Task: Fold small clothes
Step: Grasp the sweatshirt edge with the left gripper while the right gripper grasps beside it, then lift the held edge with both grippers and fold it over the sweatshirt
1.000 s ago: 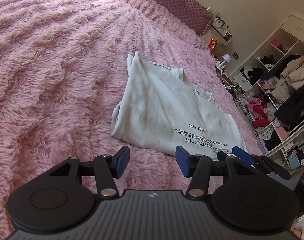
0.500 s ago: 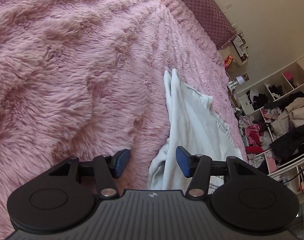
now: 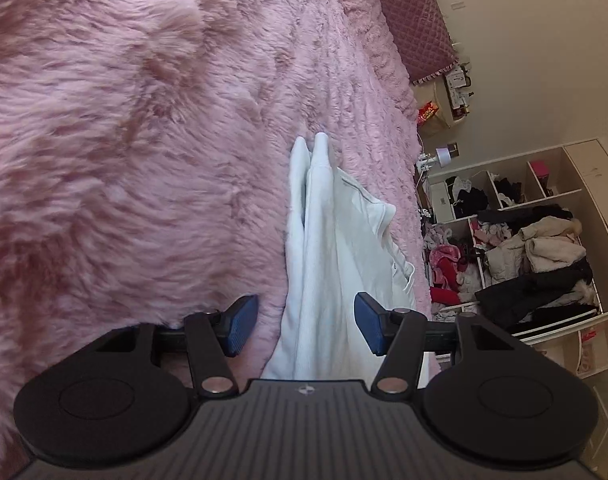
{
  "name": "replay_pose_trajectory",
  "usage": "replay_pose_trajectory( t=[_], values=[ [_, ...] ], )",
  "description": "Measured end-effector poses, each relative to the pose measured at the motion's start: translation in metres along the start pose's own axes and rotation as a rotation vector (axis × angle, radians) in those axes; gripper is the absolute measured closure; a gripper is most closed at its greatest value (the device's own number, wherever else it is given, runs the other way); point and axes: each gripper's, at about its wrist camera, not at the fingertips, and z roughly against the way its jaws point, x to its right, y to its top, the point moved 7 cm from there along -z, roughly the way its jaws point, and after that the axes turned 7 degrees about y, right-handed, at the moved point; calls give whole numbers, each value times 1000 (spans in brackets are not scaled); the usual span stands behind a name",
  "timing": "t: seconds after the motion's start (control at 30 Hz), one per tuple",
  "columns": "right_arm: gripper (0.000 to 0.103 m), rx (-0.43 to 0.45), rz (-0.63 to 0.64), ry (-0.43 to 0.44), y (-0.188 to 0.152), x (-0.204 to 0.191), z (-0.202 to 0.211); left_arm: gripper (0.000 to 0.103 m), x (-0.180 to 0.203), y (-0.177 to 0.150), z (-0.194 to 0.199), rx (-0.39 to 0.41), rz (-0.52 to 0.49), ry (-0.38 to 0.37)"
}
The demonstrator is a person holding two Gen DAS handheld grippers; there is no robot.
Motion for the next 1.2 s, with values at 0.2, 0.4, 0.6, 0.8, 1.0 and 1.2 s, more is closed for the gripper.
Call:
replay_pose_trajectory(
  t=[0.2, 0.4, 0.6, 0.8, 1.0, 1.2],
  values=[
    [60, 14, 19, -6, 3, -1, -11, 38, 8, 24, -30, -4, 19, -15],
    [60, 30, 20, -5, 1, -7, -8, 38, 20, 55, -63, 16, 42, 4],
    [60, 55, 18, -14, 0, 0, -8, 42, 29, 62, -73, 6, -22, 33],
    [94, 67, -31, 5, -1, 6, -10, 86, 29, 58, -64, 16, -81, 24],
    [98, 64, -159, 59, 2, 28, -5, 86, 39, 54, -55, 60, -81, 12],
    [99, 74, -253, 75, 3, 47, 2, 86, 61, 53, -46, 77, -93, 19]
  ],
)
